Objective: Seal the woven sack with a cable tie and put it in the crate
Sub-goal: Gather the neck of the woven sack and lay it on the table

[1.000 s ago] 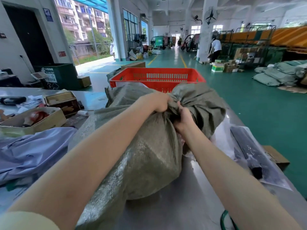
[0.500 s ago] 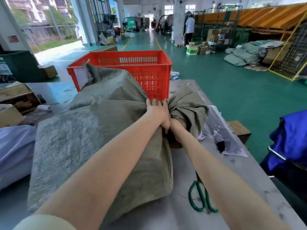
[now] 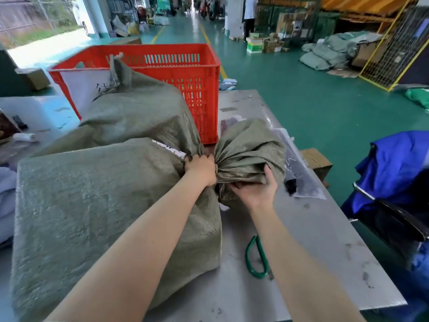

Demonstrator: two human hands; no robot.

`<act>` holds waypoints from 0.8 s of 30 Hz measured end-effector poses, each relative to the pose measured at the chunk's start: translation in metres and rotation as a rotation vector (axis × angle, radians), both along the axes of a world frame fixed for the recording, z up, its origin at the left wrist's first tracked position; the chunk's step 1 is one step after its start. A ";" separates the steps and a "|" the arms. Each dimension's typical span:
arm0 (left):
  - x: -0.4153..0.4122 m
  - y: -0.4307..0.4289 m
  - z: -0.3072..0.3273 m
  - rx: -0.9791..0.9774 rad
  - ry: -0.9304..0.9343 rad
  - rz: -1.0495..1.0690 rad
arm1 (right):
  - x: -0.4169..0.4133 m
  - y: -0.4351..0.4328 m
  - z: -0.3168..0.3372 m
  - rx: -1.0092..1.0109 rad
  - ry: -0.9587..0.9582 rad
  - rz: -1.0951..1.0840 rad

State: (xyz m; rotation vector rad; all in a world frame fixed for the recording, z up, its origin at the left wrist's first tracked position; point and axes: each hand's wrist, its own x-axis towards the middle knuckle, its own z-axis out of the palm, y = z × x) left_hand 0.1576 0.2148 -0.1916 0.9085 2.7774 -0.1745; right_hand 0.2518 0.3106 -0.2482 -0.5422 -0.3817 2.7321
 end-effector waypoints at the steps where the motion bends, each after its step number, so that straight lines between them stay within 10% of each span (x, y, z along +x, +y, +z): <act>1: 0.001 -0.002 0.000 -0.024 -0.003 0.010 | -0.003 -0.002 -0.002 -0.066 0.023 -0.046; 4: 0.000 -0.005 0.003 -0.105 0.011 0.039 | -0.018 -0.002 0.011 -0.046 0.019 -0.116; 11: 0.006 -0.003 0.002 -0.339 0.107 0.044 | -0.053 0.013 0.069 1.110 -0.282 -0.045; 24: 0.035 0.058 0.016 -0.506 0.294 0.043 | -0.004 0.077 -0.027 0.986 -0.882 0.309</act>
